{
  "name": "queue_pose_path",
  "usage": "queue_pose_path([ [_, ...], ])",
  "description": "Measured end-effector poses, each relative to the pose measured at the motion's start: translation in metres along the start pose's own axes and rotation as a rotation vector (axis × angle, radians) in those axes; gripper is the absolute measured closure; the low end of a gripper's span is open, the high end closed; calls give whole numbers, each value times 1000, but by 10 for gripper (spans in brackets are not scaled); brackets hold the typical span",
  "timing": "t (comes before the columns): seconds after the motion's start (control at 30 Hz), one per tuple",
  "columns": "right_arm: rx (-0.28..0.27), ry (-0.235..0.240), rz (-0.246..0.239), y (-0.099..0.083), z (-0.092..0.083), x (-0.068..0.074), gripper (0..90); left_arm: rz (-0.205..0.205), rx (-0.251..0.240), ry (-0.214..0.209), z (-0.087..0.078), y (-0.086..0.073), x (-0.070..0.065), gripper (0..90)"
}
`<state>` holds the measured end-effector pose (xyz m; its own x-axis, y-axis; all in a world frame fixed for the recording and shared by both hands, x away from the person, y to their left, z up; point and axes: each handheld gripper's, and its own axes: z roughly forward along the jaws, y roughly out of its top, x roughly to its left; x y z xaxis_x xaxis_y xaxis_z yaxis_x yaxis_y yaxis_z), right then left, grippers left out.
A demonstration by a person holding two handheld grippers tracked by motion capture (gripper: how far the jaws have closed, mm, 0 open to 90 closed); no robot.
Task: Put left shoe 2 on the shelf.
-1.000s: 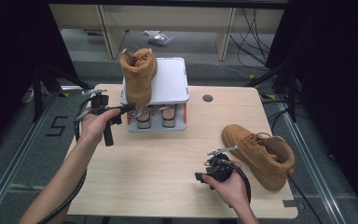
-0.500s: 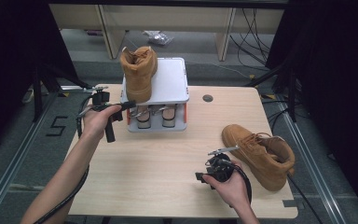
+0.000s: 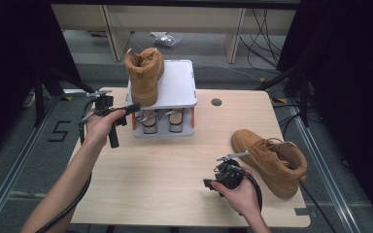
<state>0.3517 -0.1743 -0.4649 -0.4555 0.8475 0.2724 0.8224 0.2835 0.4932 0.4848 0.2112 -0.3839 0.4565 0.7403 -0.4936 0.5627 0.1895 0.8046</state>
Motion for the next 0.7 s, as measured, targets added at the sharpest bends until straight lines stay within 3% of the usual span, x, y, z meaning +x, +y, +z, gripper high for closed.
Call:
queue_pose_path([
  [0.07, -11, -8, -34, 0, 0, -3, 454, 2, -1, -5, -5, 0, 0, 868],
  [0.13, -6, -2, -6, 0, 0, -2, 454, 19, -3, -1, -10, 0, 0, 851],
  [0.43, -14, -2, -17, 2, -1, -3, 454, 51, -32, 8, -33, -11, 6, 713],
  [0.63, -18, -5, -22, 5, -3, -4, 454, 42, -59, 11, -47, -20, 14, 605],
  [0.7, -15, 1, 6, 6, -4, -2, 454, 37, -63, 8, -50, -22, 17, 585],
])
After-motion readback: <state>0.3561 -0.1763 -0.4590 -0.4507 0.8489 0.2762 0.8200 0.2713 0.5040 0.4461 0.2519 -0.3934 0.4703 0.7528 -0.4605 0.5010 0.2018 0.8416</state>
